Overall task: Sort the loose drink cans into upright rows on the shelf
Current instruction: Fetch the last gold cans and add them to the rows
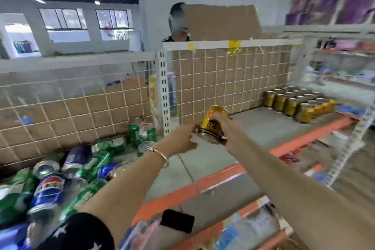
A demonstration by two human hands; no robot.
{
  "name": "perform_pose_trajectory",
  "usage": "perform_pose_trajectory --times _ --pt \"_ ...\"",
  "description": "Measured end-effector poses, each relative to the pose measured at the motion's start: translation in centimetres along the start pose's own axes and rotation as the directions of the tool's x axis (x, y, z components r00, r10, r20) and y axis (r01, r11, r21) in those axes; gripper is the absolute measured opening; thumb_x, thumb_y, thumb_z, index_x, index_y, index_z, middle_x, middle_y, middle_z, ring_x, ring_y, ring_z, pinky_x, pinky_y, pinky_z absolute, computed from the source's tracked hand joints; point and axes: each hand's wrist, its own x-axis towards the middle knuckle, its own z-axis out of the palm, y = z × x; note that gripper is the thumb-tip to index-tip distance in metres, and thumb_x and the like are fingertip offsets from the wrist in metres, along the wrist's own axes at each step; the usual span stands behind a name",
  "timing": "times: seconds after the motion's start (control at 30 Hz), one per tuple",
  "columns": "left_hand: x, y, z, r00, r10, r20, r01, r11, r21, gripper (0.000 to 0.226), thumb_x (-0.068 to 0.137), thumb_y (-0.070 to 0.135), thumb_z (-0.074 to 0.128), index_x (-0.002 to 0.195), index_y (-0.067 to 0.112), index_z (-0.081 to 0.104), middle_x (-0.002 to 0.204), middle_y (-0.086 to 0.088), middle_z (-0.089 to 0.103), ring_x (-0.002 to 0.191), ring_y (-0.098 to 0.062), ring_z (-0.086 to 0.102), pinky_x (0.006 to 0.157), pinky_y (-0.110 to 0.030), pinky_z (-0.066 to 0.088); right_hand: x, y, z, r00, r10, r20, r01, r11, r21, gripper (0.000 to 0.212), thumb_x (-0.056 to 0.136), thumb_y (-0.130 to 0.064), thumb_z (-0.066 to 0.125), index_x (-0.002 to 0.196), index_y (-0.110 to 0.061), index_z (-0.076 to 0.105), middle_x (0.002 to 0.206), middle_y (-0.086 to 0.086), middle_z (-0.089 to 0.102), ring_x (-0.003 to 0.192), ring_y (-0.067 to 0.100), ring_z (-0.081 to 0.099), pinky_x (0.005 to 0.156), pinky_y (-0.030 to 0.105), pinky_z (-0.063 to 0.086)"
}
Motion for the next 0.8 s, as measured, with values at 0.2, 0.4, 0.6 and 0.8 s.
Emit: perform_pose_trajectory --times 0.2,0.4,0.6,0.8 --pt "5.8 9.8 5.6 0.984 0.177 0.018 -0.172 0.974 -0.148 0.028 0.089 0.031 0.059 0.114 0.018 0.059 0.105 -0.003 0.067 0.081 -0.012 0.056 0.059 -0.009 0.038 3.2 -1.1 -11.3 0.986 0.049 -0.158 -0.048 0.999 0.011 0.045 0.076 -0.021 0.073 0.113 -0.007 0.050 0.086 0.009 0.056 0.066 0.020 0.059 0.059 0.037 0.057" --pt "12.9 13.4 10.8 0.971 0.195 0.141 -0.163 0.963 -0.213 0.038 0.081 0.027 0.071 0.114 0.013 0.058 0.110 -0.007 0.066 0.097 -0.023 0.061 0.079 -0.027 0.045 9.1 -1.5 -17.6 0.964 0.096 -0.247 -0.098 0.995 0.006 0.042 0.076 -0.022 0.070 0.111 -0.006 0.055 0.090 0.011 0.061 0.070 0.021 0.060 0.060 0.031 0.055" --pt "22.6 15.3 13.9 0.986 0.156 0.055 -0.142 0.967 -0.210 0.030 0.085 0.038 0.063 0.106 0.015 0.063 0.099 -0.007 0.069 0.085 -0.026 0.065 0.073 -0.036 0.054 17.8 -3.4 -21.2 0.960 0.095 -0.265 -0.101 0.995 -0.007 0.055 0.074 -0.032 0.073 0.118 -0.009 0.050 0.101 0.015 0.059 0.081 0.028 0.064 0.058 0.038 0.057" --pt "30.3 16.8 14.6 0.989 0.136 -0.064 -0.149 0.943 -0.299 0.029 0.088 0.029 0.062 0.113 0.016 0.063 0.101 -0.006 0.069 0.092 -0.023 0.062 0.071 -0.028 0.043 25.6 -6.9 -23.9 0.981 0.097 -0.168 -0.103 0.994 -0.026 0.040 0.076 -0.025 0.078 0.108 -0.013 0.057 0.099 0.015 0.065 0.083 0.031 0.067 0.070 0.046 0.059"
